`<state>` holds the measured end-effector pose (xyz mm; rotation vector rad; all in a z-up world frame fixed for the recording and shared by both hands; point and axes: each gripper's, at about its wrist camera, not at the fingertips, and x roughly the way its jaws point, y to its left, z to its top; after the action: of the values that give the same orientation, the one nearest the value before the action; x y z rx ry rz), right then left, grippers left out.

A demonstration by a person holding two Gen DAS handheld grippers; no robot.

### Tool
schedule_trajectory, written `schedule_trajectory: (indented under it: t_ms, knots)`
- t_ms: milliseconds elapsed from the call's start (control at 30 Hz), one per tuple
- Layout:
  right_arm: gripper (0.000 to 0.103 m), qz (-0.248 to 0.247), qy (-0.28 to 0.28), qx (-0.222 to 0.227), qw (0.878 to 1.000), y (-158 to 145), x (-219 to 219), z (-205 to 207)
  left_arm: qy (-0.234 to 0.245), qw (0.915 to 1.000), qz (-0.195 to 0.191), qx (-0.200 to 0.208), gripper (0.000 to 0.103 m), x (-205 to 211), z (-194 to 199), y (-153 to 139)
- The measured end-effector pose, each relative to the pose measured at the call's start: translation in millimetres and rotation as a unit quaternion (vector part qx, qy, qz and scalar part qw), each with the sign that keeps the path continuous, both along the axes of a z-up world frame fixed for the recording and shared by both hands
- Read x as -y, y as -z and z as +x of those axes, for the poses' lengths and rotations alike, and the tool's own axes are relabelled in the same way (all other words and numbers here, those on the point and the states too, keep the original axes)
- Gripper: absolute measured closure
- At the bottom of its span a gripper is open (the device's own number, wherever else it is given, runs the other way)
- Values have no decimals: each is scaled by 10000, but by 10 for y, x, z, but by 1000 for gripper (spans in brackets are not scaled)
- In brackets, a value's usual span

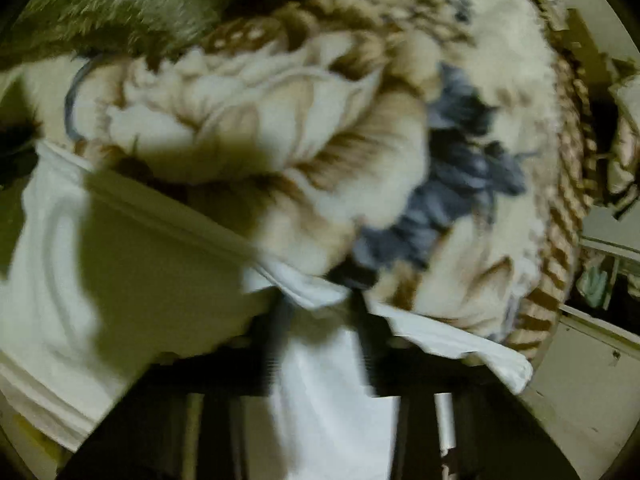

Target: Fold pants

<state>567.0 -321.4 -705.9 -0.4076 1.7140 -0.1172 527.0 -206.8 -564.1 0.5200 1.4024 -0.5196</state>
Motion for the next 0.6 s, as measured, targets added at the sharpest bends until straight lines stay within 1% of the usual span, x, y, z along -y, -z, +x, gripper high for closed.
schedule_trajectory:
  t_ms: [33,67,133,200,333,467,533,600]
  knots:
    - [82,41,80,48,9999,-29,40,-12,156,9998,13,80,97,22,-37,-15]
    - [83,98,198,109,9997,-65,96,-30,159,9997,-52,159,98,12,-59,-53]
    - [88,202,408,235,9987,-172,196,-76,89,9994,-220,258,99,-15,-105,-152]
    - [90,227,520,375,9977,-277,251,-103,-1,9986,-373,380,100,-44,-167,-283]
    - [92,235,600,781,9949,-637,297,-254,-265,9957,-601,648,100,-115,-339,-582]
    - [93,281,639,1159,9908,-1024,132,-564,-567,9917,-733,886,100,-169,-575,-900]
    - [93,289,614,1347,9886,-1218,41,-760,-725,9890,-794,1016,100,-270,-864,-1062]
    - [93,311,585,1452,9872,-1345,-67,-972,-972,9862,-877,1014,100,-383,-1109,-1197]
